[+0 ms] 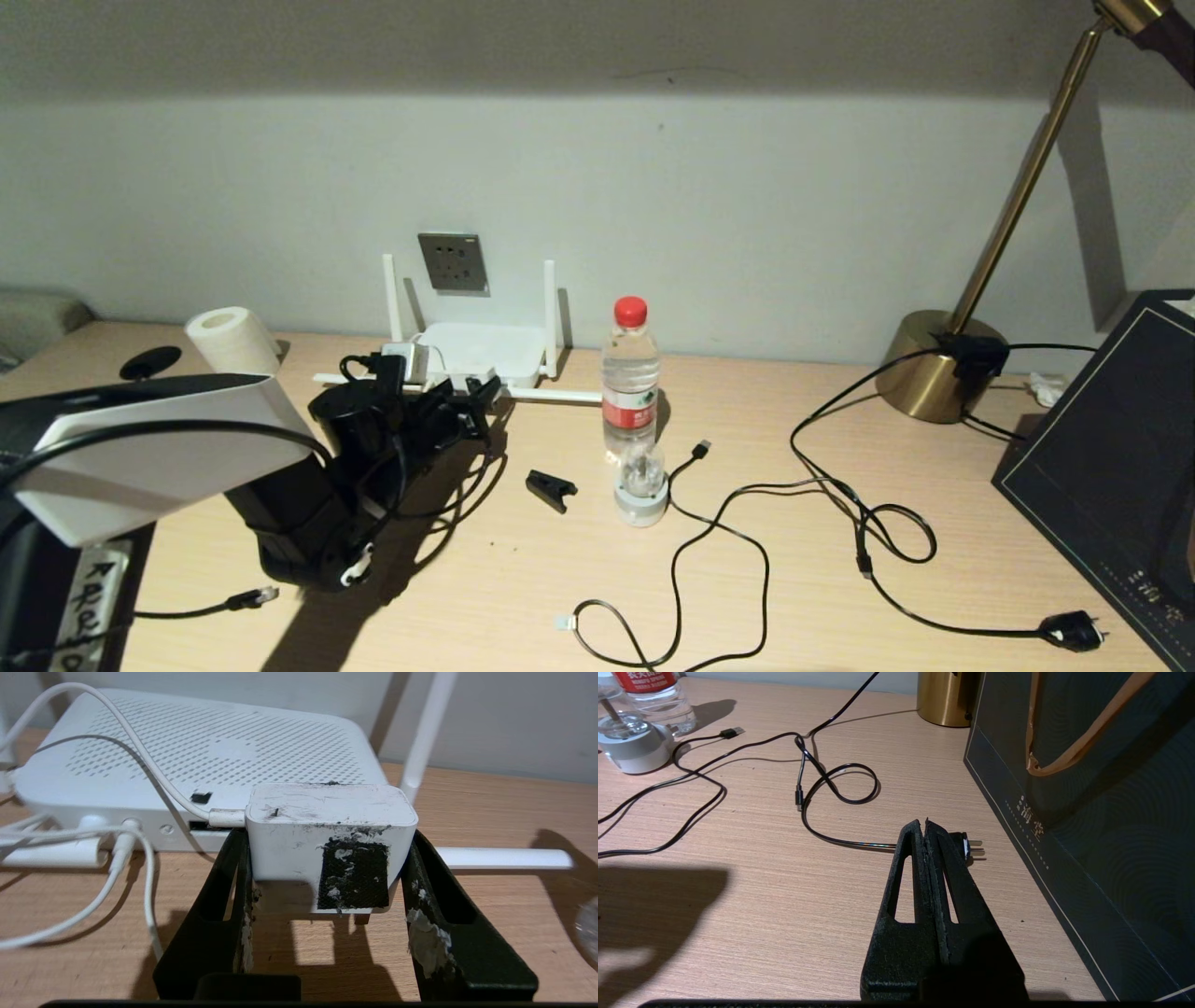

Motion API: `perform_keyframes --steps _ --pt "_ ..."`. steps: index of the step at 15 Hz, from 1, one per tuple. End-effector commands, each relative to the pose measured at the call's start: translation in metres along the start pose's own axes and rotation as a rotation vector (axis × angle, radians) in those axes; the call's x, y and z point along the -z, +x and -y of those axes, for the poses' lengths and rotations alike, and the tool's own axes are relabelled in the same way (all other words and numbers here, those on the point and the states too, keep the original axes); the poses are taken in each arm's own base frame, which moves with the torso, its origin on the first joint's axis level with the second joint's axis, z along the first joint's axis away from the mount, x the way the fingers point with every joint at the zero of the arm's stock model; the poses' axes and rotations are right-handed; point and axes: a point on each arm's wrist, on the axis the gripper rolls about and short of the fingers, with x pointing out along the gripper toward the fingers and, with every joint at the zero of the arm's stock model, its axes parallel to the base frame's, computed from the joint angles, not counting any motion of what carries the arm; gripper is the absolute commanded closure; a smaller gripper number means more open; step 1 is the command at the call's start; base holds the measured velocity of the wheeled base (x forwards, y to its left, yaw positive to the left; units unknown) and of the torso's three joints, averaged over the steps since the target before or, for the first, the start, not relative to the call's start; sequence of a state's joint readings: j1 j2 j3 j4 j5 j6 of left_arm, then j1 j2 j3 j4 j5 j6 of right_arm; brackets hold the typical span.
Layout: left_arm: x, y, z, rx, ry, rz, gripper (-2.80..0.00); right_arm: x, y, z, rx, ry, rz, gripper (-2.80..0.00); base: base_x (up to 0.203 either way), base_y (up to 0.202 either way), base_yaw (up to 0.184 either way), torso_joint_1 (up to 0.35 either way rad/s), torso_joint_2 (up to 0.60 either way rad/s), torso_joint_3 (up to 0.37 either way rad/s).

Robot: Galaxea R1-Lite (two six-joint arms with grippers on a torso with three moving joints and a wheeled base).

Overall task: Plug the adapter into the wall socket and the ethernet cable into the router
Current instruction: Pick up plug

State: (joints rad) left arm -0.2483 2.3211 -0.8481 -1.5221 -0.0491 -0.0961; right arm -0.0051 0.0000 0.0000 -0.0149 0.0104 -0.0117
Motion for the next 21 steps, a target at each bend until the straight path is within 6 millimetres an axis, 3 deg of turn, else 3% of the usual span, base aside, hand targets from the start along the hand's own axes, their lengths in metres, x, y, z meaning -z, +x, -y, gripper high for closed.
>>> perform_keyframes --steps 1,7,14,21 --pt "0.004 0.000 0.007 -0.082 -0.005 0.004 0.00 0.001 0.000 0.000 -0.001 -0.001 -0.006 0.00 0.000 0.000 0.000 0.000 0.00 0.000" --pt "0.004 -0.016 0.012 -0.149 -0.004 -0.033 0.00 0.001 0.000 0.000 0.001 -0.001 -0.006 0.00 0.000 0.000 0.000 0.000 0.00 0.000" --pt "-0.046 -0.051 0.025 -0.121 -0.004 0.039 0.00 0.001 0.000 0.000 -0.001 -0.001 -0.006 0.00 0.000 0.000 0.000 0.000 0.00 0.000" --pt "-0.039 -0.088 0.028 -0.175 0.013 -0.056 0.00 0.001 0.000 0.000 -0.001 -0.001 -0.005 0.00 0.000 0.000 0.000 0.000 0.00 0.000"
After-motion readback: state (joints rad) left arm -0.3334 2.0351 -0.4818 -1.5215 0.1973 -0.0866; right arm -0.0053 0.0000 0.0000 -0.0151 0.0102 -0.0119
